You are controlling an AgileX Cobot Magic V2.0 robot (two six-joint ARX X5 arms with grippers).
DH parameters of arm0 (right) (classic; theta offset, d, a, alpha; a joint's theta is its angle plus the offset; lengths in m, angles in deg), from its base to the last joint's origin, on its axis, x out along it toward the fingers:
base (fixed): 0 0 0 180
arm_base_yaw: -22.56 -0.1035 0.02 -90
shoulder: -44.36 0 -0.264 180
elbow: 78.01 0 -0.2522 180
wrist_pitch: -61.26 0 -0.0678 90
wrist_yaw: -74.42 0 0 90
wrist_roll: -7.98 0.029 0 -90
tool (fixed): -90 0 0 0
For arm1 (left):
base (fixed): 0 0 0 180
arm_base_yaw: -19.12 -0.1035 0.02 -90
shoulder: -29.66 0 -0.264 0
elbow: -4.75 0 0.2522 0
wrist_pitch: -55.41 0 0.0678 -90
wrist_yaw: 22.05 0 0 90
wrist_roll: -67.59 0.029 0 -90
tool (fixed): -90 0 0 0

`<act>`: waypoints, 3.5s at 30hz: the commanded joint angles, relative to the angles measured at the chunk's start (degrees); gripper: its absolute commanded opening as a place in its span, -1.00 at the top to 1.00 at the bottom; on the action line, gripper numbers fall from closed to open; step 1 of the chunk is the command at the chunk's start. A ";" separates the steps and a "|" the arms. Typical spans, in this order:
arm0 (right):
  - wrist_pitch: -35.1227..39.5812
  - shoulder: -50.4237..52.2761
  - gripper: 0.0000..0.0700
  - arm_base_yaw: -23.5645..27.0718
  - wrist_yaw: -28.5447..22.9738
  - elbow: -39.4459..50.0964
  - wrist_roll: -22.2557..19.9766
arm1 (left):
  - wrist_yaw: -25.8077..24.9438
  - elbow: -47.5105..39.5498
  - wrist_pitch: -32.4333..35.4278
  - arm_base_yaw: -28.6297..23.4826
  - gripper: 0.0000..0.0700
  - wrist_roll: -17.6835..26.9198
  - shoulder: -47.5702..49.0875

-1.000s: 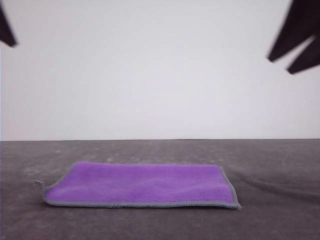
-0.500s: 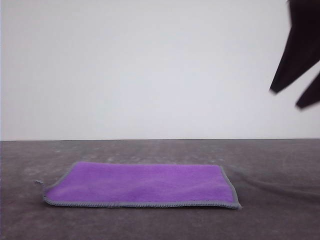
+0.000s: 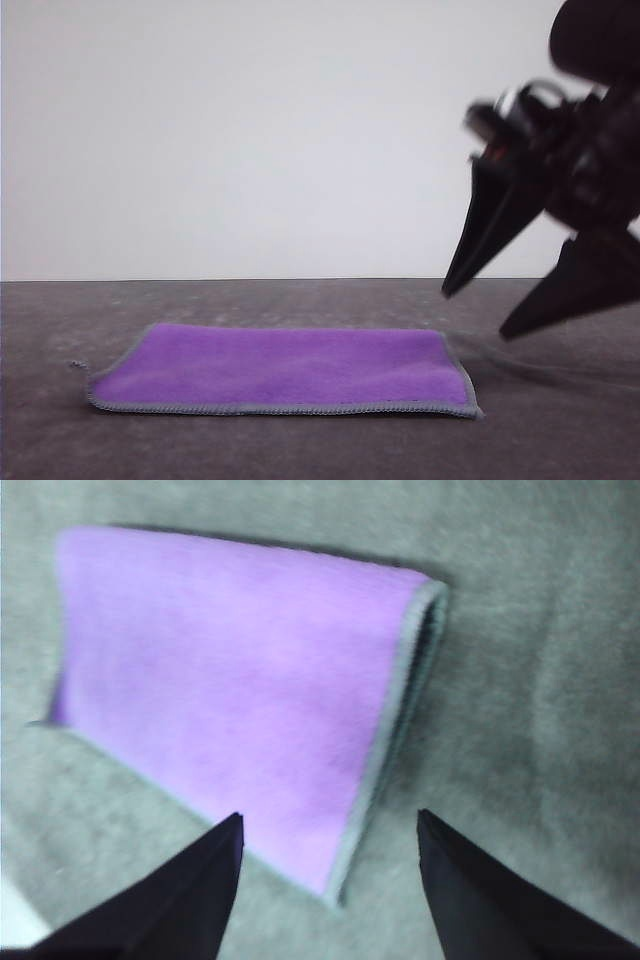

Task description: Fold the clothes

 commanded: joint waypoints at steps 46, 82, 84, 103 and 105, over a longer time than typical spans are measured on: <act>13.10 -9.84 1.00 -3.95 10.59 -3.57 7.99 | -0.09 0.44 0.79 0.11 -0.23 -0.02 -0.28; 19.26 -25.08 0.40 -19.30 6.72 -21.22 14.55 | -0.09 0.44 2.35 0.11 -0.23 0.37 -0.28; 19.57 -25.08 -0.01 -19.48 7.07 -21.22 14.79 | -0.09 0.44 2.36 0.11 -0.24 0.37 -0.28; -9.48 -3.90 -0.11 -16.84 -14.15 -18.97 -16.08 | -0.09 0.44 2.32 0.11 -0.24 0.11 -0.28; -10.69 0.27 -0.11 -15.60 -15.08 -16.87 -16.87 | -0.09 0.44 2.32 0.11 -0.23 0.11 -0.28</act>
